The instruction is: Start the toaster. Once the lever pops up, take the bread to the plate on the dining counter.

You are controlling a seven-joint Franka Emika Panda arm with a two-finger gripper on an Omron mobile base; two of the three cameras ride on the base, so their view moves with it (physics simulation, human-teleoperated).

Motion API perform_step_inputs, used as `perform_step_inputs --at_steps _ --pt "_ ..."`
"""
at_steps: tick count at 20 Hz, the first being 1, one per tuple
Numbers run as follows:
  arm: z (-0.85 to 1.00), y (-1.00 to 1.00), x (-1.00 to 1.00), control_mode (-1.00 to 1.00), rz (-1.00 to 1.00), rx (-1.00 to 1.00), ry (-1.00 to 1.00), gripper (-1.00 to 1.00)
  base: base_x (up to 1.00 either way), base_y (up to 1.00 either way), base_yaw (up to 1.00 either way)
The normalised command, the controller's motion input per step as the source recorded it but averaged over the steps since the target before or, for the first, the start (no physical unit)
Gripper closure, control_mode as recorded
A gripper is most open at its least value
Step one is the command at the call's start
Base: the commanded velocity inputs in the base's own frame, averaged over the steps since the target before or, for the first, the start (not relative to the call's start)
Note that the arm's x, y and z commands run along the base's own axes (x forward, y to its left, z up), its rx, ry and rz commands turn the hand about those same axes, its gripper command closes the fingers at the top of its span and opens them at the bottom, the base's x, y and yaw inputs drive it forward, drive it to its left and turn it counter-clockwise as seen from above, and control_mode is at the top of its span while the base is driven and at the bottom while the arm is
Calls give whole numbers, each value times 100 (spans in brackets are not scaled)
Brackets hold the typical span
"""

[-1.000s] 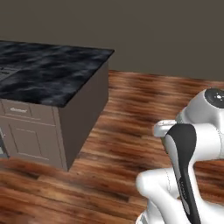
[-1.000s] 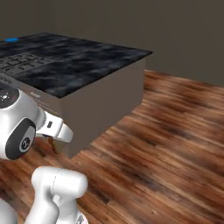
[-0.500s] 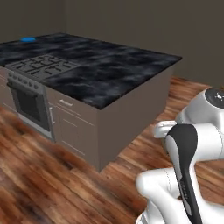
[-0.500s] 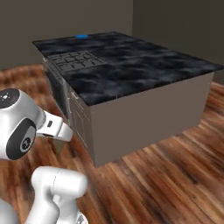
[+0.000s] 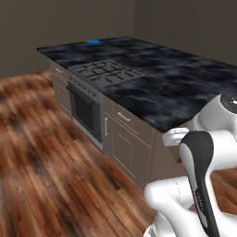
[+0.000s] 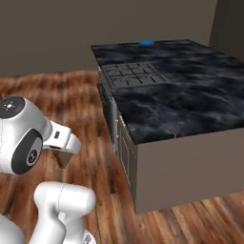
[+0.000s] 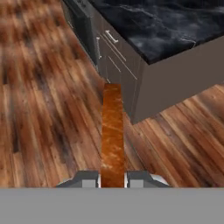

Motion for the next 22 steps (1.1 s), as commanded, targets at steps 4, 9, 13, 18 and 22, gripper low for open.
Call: perform_step_inputs --at_steps 4,9,13,18,22 --pt "0 0 0 100 0 0 0 100 100 100 23" --pt "0 0 0 100 0 0 0 100 100 100 8" --pt "0 0 0 100 0 0 0 100 100 100 0" --pt "0 0 0 100 0 0 0 100 100 100 -18" --pt "0 0 0 100 0 0 0 100 100 100 -24"
